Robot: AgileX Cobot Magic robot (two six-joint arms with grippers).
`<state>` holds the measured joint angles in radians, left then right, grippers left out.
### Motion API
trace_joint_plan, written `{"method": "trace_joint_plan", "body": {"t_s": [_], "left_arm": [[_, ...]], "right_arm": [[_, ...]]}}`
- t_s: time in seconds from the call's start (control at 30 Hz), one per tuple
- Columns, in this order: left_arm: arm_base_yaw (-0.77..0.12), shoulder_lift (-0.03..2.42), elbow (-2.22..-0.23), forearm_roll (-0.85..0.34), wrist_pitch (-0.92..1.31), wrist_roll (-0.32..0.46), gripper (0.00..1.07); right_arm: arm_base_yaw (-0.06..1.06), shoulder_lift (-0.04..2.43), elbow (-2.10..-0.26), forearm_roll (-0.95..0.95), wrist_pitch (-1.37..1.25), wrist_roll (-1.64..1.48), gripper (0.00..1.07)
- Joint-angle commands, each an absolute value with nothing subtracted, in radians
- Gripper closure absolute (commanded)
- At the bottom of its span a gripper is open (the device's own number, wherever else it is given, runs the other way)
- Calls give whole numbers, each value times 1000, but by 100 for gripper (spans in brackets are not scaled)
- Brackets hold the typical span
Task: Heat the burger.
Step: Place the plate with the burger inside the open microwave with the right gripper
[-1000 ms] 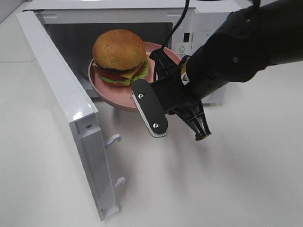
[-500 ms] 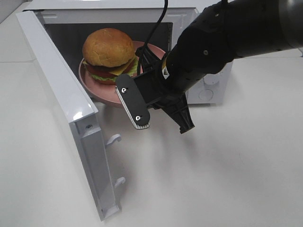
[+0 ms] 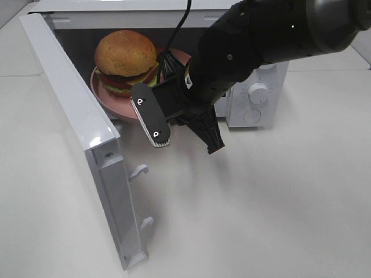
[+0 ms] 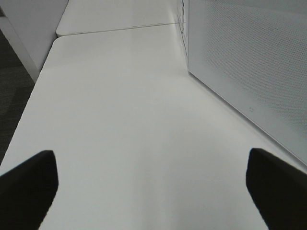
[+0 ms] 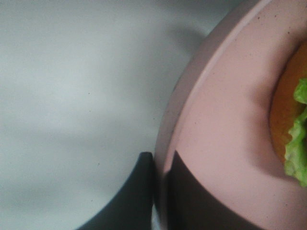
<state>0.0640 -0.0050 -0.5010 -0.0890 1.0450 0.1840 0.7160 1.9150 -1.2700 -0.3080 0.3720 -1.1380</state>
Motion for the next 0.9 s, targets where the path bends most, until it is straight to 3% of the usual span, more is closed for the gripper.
{"method": "trace_joint_plan", "body": {"t_s": [0.03,0.9], "left_arm": [[65,-24,-499,-91,1035,178,7],[65,-24,-499,-91,1035,178,7]], "right_arm": [[724,1920,-1312,-315,329,-1131,107],[722,2104,-1602,-316,438,-1070,107]]}}
